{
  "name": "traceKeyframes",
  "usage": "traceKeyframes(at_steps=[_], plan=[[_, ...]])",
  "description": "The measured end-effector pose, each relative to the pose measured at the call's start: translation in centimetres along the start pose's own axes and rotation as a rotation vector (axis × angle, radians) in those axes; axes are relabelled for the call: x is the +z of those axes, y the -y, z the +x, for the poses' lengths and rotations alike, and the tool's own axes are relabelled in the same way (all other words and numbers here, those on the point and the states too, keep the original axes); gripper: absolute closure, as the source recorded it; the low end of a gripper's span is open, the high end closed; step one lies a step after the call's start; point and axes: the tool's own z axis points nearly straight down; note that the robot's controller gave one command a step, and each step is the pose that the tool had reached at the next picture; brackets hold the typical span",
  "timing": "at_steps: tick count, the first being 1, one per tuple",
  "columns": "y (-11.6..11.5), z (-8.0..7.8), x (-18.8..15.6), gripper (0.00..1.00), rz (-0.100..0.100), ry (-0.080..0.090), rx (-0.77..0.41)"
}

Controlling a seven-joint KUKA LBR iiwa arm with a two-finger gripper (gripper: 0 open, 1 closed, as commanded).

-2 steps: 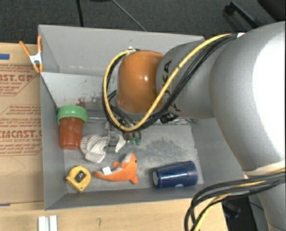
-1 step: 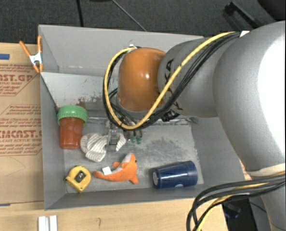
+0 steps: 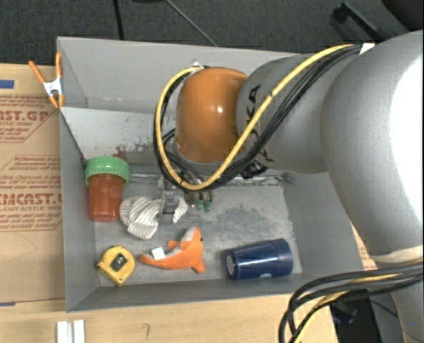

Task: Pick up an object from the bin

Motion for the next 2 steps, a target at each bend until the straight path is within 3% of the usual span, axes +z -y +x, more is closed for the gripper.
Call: traceKeyframes(at_steps=[2], plan=[[-0.06,-0.08,-1.11,1.0,-0.001,0.002,0.0]])
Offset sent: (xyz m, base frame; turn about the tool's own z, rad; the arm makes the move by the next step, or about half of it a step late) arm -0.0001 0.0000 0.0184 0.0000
